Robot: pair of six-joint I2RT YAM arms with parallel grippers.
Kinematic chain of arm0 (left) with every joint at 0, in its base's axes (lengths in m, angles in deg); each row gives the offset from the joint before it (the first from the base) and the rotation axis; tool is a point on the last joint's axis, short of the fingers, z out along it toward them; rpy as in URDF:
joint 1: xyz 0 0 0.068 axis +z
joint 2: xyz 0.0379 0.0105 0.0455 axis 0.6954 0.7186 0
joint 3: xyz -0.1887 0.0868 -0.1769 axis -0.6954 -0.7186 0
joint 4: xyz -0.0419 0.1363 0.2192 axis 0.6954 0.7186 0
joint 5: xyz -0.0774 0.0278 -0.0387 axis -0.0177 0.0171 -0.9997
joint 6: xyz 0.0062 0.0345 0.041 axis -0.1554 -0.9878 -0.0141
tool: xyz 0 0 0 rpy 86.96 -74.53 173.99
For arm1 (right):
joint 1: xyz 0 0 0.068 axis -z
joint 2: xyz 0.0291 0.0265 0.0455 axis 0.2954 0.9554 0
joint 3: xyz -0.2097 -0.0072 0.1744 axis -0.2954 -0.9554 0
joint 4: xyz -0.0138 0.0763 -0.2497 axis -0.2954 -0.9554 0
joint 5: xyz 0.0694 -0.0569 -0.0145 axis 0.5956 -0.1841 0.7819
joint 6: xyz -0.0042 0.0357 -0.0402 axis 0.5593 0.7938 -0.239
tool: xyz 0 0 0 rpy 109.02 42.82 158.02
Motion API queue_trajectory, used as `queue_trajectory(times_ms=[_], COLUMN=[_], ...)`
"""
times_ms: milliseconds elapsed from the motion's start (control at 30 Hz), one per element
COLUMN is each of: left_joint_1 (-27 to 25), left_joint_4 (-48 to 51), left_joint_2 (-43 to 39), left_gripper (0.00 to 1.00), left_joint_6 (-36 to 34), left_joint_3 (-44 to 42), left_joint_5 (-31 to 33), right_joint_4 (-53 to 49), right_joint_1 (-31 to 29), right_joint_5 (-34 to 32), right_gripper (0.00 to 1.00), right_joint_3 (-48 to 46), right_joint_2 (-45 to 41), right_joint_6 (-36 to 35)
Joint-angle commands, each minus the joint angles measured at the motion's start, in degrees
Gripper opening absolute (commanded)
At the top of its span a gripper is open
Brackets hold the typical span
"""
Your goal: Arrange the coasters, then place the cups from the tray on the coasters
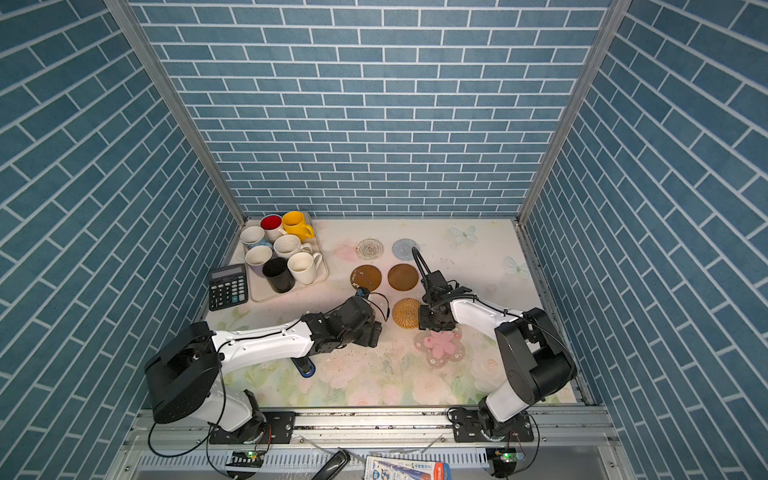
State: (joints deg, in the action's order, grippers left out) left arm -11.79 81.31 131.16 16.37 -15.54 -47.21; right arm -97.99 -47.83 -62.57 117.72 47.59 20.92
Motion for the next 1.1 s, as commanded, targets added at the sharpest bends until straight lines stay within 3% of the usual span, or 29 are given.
queue_trajectory(times_ms=[0, 100, 267, 600, 933, 1067], left_joint_1=[-2.51, -3.51, -3.89, -4.00, -3.68, -2.80], left_joint_4=[-2.56, -2.53, -1.92, 2.21, 5.56, 6.56], left_joint_2=[3.22, 5.84, 6.56, 3.09, -2.11, -3.67], left_gripper=[0.86, 0.87, 0.92, 0.99, 0.99, 0.99], left_joint_6=[-0.54, -0.07, 0.21, -1.55, -2.83, -2.91], left_joint_3=[2.94, 4.90, 6.41, 7.07, 6.77, 6.64], left_joint_5=[-2.82, -3.37, -2.92, 0.06, 2.03, 2.50], right_joint_4=[-3.54, -5.24, -7.26, -3.98, -2.33, -1.24], right_joint_1=[-1.05, 0.33, 9.48, 18.69, 18.85, 15.23], right_joint_5=[6.18, 6.72, 10.73, 8.42, 10.00, 11.65], right_gripper=[0.58, 0.63, 0.66, 0.72, 0.72, 0.71], right_joint_3=[-2.53, -1.68, -2.70, -11.35, -16.54, -16.88], right_joint_2=[-1.54, -5.11, -10.97, -16.43, -18.34, -15.45], right_joint_6=[4.06, 3.82, 1.86, 4.28, 4.67, 5.08])
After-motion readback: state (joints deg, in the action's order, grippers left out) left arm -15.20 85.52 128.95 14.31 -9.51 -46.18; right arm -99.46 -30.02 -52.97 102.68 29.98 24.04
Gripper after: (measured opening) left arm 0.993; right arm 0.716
